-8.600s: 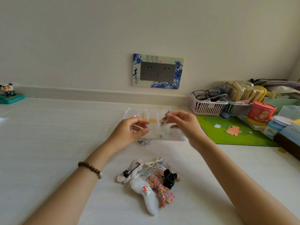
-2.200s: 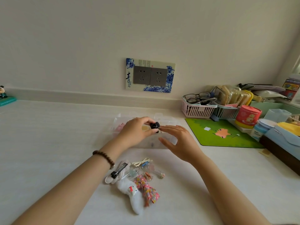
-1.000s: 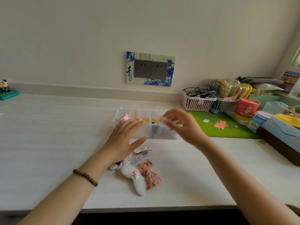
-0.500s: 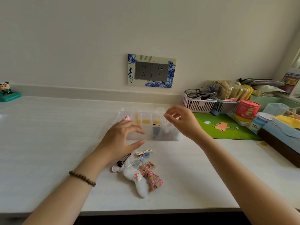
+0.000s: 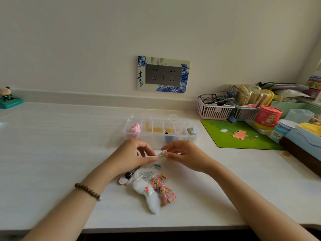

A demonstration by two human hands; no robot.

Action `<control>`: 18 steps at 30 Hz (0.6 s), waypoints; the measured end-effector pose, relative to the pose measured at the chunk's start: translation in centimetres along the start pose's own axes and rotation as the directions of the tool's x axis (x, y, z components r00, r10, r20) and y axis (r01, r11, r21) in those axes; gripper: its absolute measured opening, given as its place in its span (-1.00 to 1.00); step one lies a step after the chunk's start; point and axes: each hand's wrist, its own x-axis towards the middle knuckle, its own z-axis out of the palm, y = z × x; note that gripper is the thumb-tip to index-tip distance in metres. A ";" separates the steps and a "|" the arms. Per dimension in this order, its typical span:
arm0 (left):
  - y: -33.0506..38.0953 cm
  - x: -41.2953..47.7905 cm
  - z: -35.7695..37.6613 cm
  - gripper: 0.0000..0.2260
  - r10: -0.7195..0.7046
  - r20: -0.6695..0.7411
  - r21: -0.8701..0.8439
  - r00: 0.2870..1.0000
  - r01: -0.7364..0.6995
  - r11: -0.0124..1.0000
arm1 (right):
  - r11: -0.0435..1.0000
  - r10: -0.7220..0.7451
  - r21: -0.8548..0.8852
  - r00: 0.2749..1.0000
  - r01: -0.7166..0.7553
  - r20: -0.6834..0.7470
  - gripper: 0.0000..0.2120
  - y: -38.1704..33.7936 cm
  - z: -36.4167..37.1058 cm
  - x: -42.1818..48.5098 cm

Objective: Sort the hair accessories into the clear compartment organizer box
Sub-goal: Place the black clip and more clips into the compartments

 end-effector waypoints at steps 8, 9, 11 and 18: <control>1.0 0.2 0.7 -0.85 0.099 -0.112 -0.135 0.989 -0.114 0.984 | 0.904 0.013 0.416 0.967 0.097 -0.254 -0.94 -1.7 -1.6 1.1; 0.8 0.3 0.7 -0.83 0.103 -0.122 -0.132 0.987 -0.119 0.984 | 0.909 0.028 0.400 0.940 0.119 -0.341 -0.94 -1.9 -2.7 1.5; 0.3 0.4 0.6 -0.83 0.087 -0.150 -0.139 0.985 -0.108 0.984 | 0.963 0.019 0.243 0.868 0.118 -0.496 -0.93 -1.8 -5.2 2.5; -0.2 0.4 0.5 -0.88 0.061 -0.119 -0.141 0.991 -0.078 0.987 | 0.966 -0.033 -0.254 0.945 -0.053 -0.325 -0.88 0.6 -7.3 5.5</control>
